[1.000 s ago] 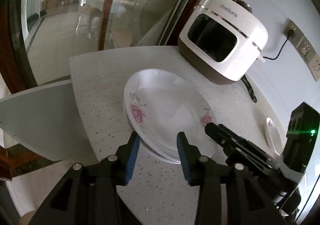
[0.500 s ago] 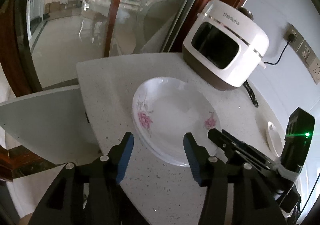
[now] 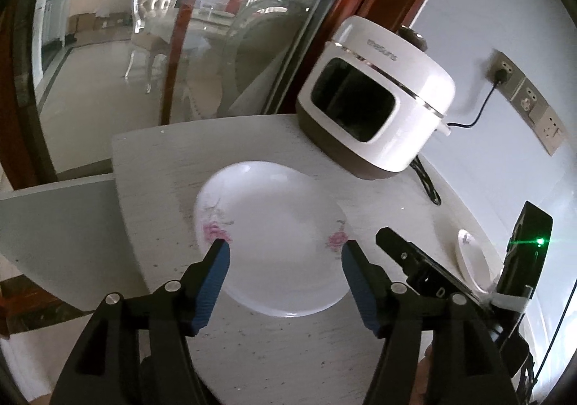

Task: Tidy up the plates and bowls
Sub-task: 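Lower the plates onto the plate stack and open both grippers, then return and grasp a deep flowered plate with the left gripper while the right grasps another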

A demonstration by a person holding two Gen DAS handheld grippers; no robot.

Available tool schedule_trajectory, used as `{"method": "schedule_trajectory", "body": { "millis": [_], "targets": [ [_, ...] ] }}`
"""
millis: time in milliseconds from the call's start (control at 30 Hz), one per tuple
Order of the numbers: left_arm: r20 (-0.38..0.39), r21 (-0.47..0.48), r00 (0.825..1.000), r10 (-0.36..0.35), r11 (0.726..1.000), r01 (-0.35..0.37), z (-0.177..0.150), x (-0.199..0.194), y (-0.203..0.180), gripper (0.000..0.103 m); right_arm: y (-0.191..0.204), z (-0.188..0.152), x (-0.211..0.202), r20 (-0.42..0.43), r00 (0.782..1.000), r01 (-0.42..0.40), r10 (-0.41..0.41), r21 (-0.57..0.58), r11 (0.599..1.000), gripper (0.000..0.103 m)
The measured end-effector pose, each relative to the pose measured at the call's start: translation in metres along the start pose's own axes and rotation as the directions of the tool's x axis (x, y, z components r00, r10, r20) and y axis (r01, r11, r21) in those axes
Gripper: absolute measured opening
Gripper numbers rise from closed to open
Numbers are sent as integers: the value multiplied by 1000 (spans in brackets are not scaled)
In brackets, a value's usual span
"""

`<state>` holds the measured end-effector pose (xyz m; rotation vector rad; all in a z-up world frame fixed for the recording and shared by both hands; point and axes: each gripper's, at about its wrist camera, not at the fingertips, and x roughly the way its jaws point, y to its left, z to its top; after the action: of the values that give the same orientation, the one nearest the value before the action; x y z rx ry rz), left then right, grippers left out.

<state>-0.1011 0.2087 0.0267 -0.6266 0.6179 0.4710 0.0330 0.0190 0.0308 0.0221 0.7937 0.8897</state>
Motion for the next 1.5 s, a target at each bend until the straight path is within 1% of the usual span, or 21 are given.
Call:
{"method": "schedule_trajectory", "body": {
  "millis": [100, 200, 333, 433, 500, 600, 667, 767, 867, 967, 1000, 1133, 1167, 1267, 1300, 1367, 1467, 1500],
  "targets": [
    [-6, 17, 1000, -14, 1000, 14, 0, 5, -9, 66, -8, 0, -7, 37, 999, 35, -36, 40, 999, 67],
    [-18, 39, 999, -29, 999, 30, 1, 12, -19, 66, -20, 2, -14, 75, 993, 84, -91, 94, 992, 72],
    [-30, 74, 998, -52, 996, 54, 2, 21, -36, 66, -40, 1, -30, 119, 977, 152, -177, 198, 968, 73],
    [-40, 111, 997, -68, 991, 72, 3, 28, -52, 67, -57, 1, -41, 143, 959, 197, -245, 284, 938, 73],
    [-50, 138, 995, -83, 986, 89, 5, 35, -66, 67, -69, -1, -51, 150, 942, 237, -301, 341, 910, 73],
    [-59, 177, 994, -96, 979, 105, 8, 43, -84, 69, -85, -5, -60, 145, 926, 264, -348, 410, 873, 73],
    [-63, 202, 993, -104, 973, 115, 9, 48, -95, 70, -94, -8, -64, 137, 914, 285, -383, 454, 844, 73],
    [-85, 234, 986, -142, 959, 158, 11, 58, -112, 70, -110, -14, -73, 130, 893, 306, -431, 528, 792, 73],
    [-112, 256, 976, -187, 944, 210, 13, 67, -127, 70, -123, -19, -83, 126, 875, 312, -468, 592, 743, 73],
    [-149, 273, 962, -227, 926, 261, 14, 80, -144, 70, -134, -23, -93, 122, 854, 321, -506, 642, 696, 73],
    [-165, 278, 956, -243, 918, 282, 14, 85, -150, 70, -136, -24, -95, 120, 850, 321, -512, 654, 685, 73],
    [-220, 320, 933, -284, 883, 344, 11, 99, -177, 70, -151, -27, -98, 99, 846, 318, -523, 694, 646, 73],
    [-233, 339, 927, -295, 868, 362, 11, 102, -186, 70, -155, -27, -99, 92, 846, 320, -525, 700, 638, 73],
    [-257, 386, 916, -309, 836, 390, 9, 112, -210, 70, -168, -27, -102, 84, 843, 316, -531, 721, 616, 73],
    [-263, 393, 913, -311, 830, 396, 9, 116, -215, 70, -172, -27, -103, 81, 842, 316, -534, 727, 609, 73],
    [-290, 389, 905, -311, 826, 408, 7, 128, -224, 70, -181, -30, -106, 77, 839, 311, -539, 746, 590, 73],
    [-349, 363, 883, -314, 823, 437, 1, 148, -237, 70, -193, -33, -109, 64, 835, 307, -546, 769, 561, 73],
    [-362, 362, 878, -313, 821, 442, -1, 155, -241, 70, -196, -35, -110, 62, 836, 304, -546, 775, 554, 73]
  ]
}}
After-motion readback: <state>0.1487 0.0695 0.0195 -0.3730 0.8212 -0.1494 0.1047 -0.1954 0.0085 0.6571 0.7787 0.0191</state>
